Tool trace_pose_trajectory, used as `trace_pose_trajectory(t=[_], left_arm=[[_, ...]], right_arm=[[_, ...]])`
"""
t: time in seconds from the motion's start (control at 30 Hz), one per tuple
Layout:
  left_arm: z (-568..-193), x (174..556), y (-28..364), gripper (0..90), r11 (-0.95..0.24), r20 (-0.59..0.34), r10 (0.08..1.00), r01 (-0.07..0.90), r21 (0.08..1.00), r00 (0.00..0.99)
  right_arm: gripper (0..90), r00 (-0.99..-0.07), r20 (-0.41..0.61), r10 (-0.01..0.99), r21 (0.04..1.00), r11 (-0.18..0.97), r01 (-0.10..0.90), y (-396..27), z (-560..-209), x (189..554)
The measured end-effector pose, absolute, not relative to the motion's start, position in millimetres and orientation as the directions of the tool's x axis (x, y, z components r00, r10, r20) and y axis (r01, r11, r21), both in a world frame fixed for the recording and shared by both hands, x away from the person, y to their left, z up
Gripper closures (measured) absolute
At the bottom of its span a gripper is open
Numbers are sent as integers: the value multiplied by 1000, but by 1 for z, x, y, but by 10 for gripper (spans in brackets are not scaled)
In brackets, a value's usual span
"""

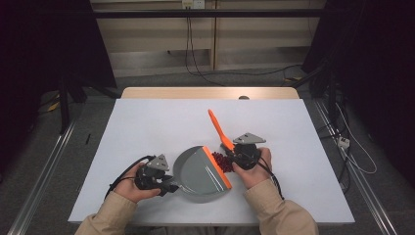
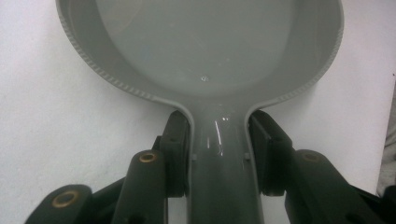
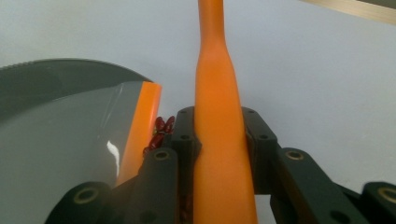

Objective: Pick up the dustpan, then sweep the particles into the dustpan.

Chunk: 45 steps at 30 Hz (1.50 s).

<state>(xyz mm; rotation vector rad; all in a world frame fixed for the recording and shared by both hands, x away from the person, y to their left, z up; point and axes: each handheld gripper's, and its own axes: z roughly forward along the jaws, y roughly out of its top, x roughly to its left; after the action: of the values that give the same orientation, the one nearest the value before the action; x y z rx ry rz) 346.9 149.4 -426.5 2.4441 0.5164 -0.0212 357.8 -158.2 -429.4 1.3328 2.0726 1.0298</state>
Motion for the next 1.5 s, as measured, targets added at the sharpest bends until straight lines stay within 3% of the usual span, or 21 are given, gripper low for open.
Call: trace_pose_trajectory(t=[1.5], left_arm=[[-428, 347, 149, 627, -708, -165, 374, 396, 585, 913]], right_arm=[[706, -432, 110, 895, 810, 171, 561, -131, -431, 348]])
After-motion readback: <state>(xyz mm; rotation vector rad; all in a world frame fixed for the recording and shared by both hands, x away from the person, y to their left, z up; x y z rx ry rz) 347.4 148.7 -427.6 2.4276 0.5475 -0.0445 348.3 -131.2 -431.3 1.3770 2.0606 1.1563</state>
